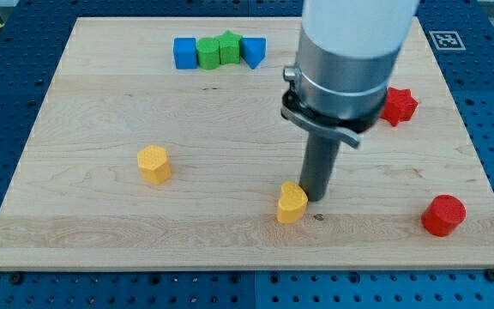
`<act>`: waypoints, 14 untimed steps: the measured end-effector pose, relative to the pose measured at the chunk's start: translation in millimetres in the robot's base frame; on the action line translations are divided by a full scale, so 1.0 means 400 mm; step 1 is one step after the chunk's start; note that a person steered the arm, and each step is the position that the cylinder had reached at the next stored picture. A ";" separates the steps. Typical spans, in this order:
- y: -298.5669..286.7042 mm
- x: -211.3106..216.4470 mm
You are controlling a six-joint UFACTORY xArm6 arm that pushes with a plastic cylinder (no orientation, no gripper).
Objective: Move yellow heart right to the yellow hexagon
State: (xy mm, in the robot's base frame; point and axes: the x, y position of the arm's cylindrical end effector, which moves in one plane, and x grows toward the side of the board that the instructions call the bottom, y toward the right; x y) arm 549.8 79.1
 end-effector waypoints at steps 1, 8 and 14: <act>0.075 0.039; -0.099 0.065; -0.244 0.068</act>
State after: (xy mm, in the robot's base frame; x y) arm 577.2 -18.6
